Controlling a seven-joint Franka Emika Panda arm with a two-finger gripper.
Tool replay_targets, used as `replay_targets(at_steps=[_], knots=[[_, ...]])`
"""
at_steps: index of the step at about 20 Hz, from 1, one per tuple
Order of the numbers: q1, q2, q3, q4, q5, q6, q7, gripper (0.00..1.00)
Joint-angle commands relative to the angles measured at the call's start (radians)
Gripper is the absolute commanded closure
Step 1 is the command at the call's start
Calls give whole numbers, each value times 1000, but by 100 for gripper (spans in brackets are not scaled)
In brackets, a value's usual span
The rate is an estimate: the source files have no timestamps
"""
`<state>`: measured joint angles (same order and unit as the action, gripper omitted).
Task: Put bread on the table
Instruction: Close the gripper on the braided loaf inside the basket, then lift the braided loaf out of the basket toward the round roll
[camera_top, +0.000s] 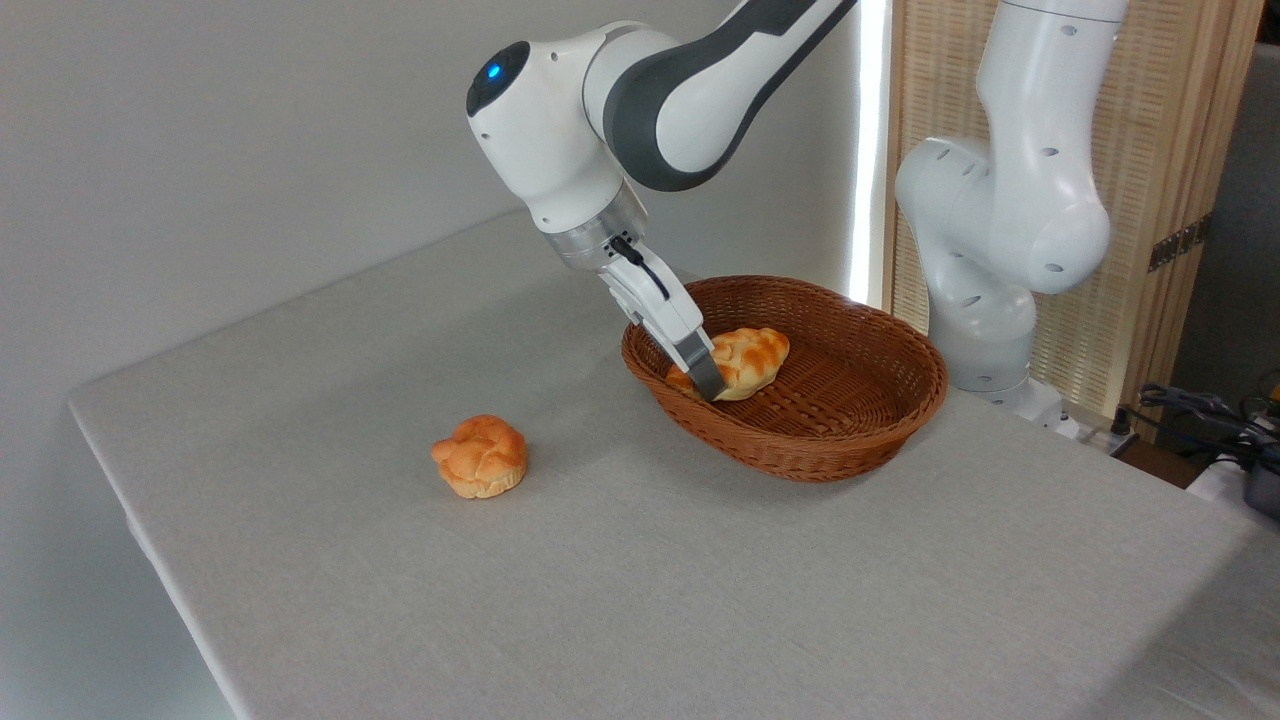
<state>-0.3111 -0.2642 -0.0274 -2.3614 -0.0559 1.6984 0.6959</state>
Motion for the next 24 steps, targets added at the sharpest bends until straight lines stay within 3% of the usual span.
replay_targets(at_steps=[1,11,19,24], knots=[[-11,-3,14,1,1,-5,17,57],[-11,-12,12,21,2,-94,28,57],[-11,-15,23,171,-8,-253,46,57],[-5,-9,90,319,-65,-179,47,57]])
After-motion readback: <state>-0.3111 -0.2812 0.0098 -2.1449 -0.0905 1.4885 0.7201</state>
